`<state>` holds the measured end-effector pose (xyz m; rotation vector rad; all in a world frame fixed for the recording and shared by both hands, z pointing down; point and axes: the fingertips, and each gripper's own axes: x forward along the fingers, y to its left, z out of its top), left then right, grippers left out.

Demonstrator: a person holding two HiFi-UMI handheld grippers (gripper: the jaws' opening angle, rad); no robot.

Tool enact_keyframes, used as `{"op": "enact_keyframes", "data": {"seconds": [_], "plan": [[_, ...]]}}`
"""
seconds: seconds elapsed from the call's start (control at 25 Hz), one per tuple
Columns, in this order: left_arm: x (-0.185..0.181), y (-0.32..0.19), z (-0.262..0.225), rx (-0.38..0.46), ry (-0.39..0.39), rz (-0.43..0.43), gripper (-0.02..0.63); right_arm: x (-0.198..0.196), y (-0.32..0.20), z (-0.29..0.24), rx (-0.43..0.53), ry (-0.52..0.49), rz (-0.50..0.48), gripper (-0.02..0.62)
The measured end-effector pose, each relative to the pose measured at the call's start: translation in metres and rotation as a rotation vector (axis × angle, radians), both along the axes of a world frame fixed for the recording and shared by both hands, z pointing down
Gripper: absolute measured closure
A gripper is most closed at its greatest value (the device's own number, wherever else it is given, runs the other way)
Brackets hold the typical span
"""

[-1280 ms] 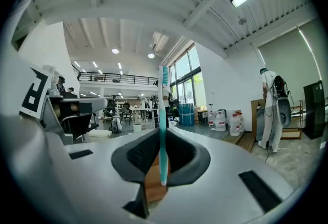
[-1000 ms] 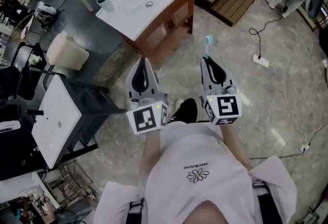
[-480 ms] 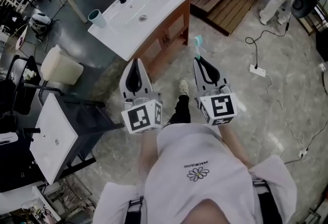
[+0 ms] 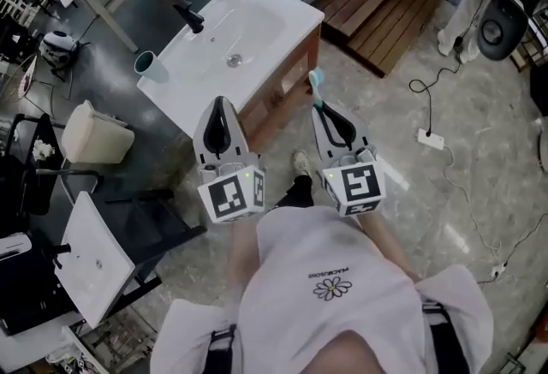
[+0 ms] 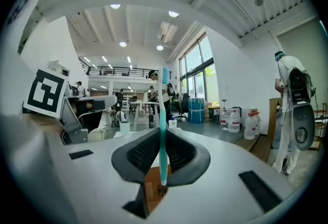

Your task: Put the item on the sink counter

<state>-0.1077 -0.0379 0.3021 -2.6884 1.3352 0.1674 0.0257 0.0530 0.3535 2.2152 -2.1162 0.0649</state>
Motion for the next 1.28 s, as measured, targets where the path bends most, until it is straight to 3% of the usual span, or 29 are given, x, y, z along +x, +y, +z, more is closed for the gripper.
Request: {"op": "enact_keyframes", "data": {"seconds": [0.36, 0.68, 0.96, 1.28], "plan": [[0.05, -0.117, -0.016, 0.053, 0.001, -0.062, 0.589, 0.053, -0.135, 0.0, 0.007, -0.024, -0.063, 0.558], [0.076, -0.171, -0.026, 0.082, -0.026, -0.151, 0.589, 0.088, -0.209, 0.005, 0.008, -0.081, -0.127, 0.558], [0.067, -0.201, -0.02, 0.021, -0.014, -0.379, 0.589, 0.088, -0.272, 0.003, -0.027, -0.045, -0.378, 0.558], [0.063, -0.213, -0.013, -0.005, -0.025, -0.501, 0.589, 0.084, -0.306, 0.001, -0.022, -0.009, -0.561, 0.558]]}}
